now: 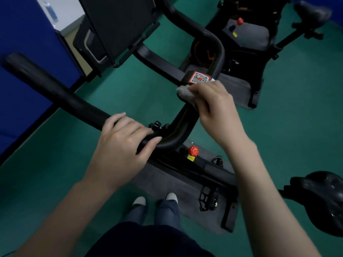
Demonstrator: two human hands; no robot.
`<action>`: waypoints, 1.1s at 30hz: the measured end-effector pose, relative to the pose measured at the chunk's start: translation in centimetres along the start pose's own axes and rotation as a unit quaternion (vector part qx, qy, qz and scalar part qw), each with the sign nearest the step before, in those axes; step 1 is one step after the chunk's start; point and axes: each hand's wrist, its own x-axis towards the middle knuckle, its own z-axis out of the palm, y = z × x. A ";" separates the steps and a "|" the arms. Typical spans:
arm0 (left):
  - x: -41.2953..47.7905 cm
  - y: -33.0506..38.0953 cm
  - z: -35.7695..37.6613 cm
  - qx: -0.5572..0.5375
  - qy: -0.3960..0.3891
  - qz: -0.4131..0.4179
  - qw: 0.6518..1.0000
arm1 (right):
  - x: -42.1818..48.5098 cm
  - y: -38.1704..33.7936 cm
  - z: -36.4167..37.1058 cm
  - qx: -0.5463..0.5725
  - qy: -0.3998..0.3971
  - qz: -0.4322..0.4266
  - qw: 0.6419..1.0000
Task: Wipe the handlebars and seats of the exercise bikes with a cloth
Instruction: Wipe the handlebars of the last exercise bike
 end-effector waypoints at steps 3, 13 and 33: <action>0.0 0.2 -0.2 0.000 -0.014 -0.022 1.000 | 1.8 0.5 -0.3 -0.050 -0.147 -0.073 0.985; -0.1 0.4 -0.2 -0.010 -0.017 -0.066 0.998 | 3.1 -1.9 -0.5 -0.019 -0.396 -0.176 0.901; 0.4 1.3 0.3 0.011 0.007 -0.091 0.996 | 3.0 1.6 -0.2 -0.098 -0.242 -0.179 0.949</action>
